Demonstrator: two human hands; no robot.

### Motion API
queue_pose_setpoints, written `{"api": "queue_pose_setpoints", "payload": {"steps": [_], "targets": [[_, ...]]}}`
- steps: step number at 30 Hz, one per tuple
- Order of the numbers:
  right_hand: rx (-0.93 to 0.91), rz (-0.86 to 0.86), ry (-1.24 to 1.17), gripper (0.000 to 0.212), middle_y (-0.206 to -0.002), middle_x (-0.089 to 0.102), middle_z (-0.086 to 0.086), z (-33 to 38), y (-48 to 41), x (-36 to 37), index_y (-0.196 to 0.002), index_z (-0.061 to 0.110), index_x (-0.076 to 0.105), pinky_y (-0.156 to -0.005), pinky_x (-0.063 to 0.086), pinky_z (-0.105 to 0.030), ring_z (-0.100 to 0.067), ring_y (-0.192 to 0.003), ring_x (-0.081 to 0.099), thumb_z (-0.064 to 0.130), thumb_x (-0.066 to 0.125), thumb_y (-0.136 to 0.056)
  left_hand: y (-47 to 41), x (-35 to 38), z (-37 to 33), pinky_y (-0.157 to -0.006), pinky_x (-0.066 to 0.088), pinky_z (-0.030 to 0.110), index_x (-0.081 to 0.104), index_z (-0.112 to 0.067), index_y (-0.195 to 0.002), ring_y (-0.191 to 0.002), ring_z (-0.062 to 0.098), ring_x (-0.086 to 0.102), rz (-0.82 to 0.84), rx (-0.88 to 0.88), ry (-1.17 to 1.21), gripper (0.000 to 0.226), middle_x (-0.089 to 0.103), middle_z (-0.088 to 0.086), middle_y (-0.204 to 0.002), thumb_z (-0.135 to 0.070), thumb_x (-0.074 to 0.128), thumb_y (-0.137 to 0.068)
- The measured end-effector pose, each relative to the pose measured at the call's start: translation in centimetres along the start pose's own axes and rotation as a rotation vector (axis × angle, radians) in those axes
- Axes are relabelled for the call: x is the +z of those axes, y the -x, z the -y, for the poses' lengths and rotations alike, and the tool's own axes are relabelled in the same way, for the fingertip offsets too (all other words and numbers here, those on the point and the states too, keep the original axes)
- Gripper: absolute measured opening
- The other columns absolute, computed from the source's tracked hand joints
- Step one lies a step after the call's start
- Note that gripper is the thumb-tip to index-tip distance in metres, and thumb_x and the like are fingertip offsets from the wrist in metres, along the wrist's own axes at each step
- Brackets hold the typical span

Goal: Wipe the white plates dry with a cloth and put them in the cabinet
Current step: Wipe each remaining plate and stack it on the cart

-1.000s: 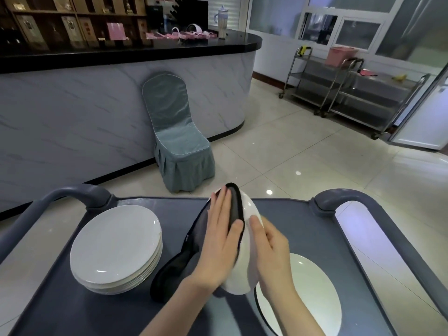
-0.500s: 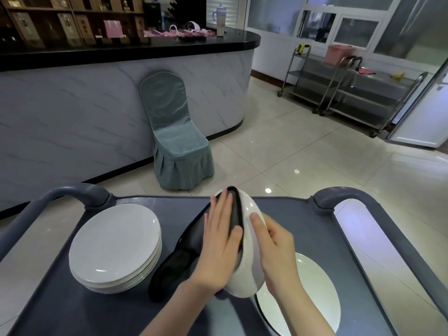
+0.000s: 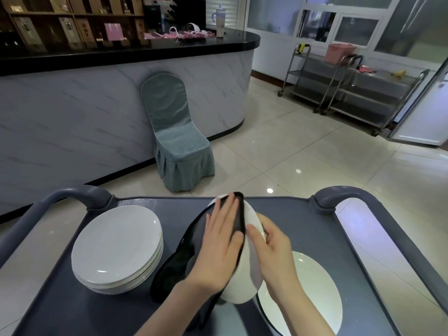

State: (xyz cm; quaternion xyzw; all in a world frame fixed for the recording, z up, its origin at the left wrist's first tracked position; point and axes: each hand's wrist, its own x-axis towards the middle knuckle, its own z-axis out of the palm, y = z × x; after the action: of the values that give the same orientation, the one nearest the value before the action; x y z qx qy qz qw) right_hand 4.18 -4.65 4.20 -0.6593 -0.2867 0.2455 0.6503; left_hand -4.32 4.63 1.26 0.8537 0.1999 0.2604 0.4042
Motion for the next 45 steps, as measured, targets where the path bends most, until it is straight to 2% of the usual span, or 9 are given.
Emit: {"api": "queue_pose_setpoints", "payload": {"steps": [4, 7, 11, 15, 19, 26, 30, 34, 45], "targets": [[0.024, -0.031, -0.021, 0.034, -0.112, 0.074, 0.011, -0.6, -0.3, -0.1, -0.118, 0.028, 0.069, -0.098, 0.051, -0.034, -0.007, -0.109, 0.067, 0.005, 0.051, -0.101, 1.2, 1.0, 0.3, -0.123, -0.005, 0.044, -0.002, -0.031, -0.151, -0.149, 0.004, -0.017, 0.1, 0.078, -0.171, 0.059, -0.008, -0.019, -0.162, -0.03, 0.025, -0.099], [0.017, -0.003, -0.062, 0.034, -0.114, 0.074, 0.009, -0.7, 0.0, -0.4, -0.119, 0.028, 0.07, -0.097, 0.052, -0.031, -0.01, -0.111, 0.067, 0.005, 0.051, -0.101, 0.2, 0.0, 0.9, -0.124, 0.0, 0.043, 0.003, -0.03, -0.155, -0.152, 0.006, -0.007, 0.081, 0.132, -0.099, 0.057, -0.003, -0.018, -0.164, -0.03, 0.025, -0.102], [0.049, 0.024, -0.13, 0.03, -0.114, 0.075, 0.003, -0.4, -0.1, -1.9, -0.115, 0.025, 0.074, -0.093, 0.052, -0.035, -0.018, -0.109, 0.069, 0.008, 0.055, -0.1, -1.4, -1.4, 2.6, -0.125, 0.011, 0.043, 0.011, -0.029, -0.157, -0.151, 0.003, 0.005, 0.0, 0.029, 0.06, 0.056, 0.008, -0.019, -0.164, -0.019, 0.033, -0.106], [0.082, 0.009, -0.23, 0.029, -0.115, 0.075, -0.005, 0.2, -0.9, -4.2, -0.116, 0.02, 0.073, -0.088, 0.052, -0.034, -0.024, -0.107, 0.07, 0.009, 0.051, -0.1, 0.7, -1.6, 4.9, -0.125, 0.007, 0.038, 0.003, -0.039, -0.156, -0.151, 0.0, -0.002, 0.066, -0.018, 0.054, 0.068, 0.002, -0.026, -0.163, -0.009, 0.036, -0.105], [0.089, 0.049, -0.196, 0.029, -0.12, 0.072, -0.006, -0.4, -1.0, -4.6, -0.121, 0.019, 0.071, -0.098, 0.05, -0.044, -0.028, -0.114, 0.066, 0.01, 0.051, -0.101, 1.9, -0.8, 5.2, -0.125, 0.007, 0.041, 0.001, -0.044, -0.153, -0.149, -0.003, -0.006, 0.087, -0.067, 0.077, 0.071, -0.001, -0.029, -0.162, -0.006, 0.035, -0.105], [0.087, 0.117, -0.227, 0.026, -0.116, 0.074, -0.008, -0.7, -0.4, -3.2, -0.116, 0.019, 0.073, -0.086, 0.054, -0.03, -0.026, -0.109, 0.069, 0.016, 0.057, -0.097, -0.3, -1.6, 4.2, -0.122, 0.002, 0.027, 0.008, -0.034, -0.157, -0.153, 0.009, -0.002, 0.079, 0.195, -0.084, 0.063, 0.004, -0.02, -0.164, -0.015, 0.035, -0.104], [0.074, 0.044, -0.301, 0.028, -0.118, 0.073, -0.01, -0.1, -1.2, -3.7, -0.117, 0.015, 0.073, -0.088, 0.054, -0.033, -0.027, -0.109, 0.069, 0.009, 0.052, -0.1, 1.6, -0.8, 5.8, -0.123, 0.007, 0.03, 0.01, -0.039, -0.156, -0.152, 0.005, 0.004, -0.033, 0.027, 0.116, 0.066, 0.008, -0.02, -0.164, -0.012, 0.035, -0.101], [0.038, 0.005, -0.39, 0.028, -0.117, 0.073, -0.012, 0.9, -2.1, -4.2, -0.119, 0.012, 0.071, -0.079, 0.056, -0.027, -0.024, -0.104, 0.07, 0.01, 0.049, -0.101, 4.8, 2.2, 5.6, -0.122, 0.008, 0.035, 0.013, -0.038, -0.157, -0.153, 0.01, 0.007, -0.121, -0.086, 0.307, 0.07, 0.011, -0.016, -0.165, -0.009, 0.039, -0.099], [0.135, -0.032, -0.398, 0.028, -0.12, 0.072, -0.012, 0.2, -1.3, -2.8, -0.121, 0.013, 0.071, -0.093, 0.054, -0.039, -0.029, -0.112, 0.068, 0.013, 0.052, -0.1, 0.5, -1.5, 5.7, -0.125, 0.01, 0.042, 0.01, -0.03, -0.155, -0.15, 0.001, 0.009, -0.122, -0.133, 0.268, 0.057, 0.013, -0.018, -0.163, -0.029, 0.033, -0.103]]}}
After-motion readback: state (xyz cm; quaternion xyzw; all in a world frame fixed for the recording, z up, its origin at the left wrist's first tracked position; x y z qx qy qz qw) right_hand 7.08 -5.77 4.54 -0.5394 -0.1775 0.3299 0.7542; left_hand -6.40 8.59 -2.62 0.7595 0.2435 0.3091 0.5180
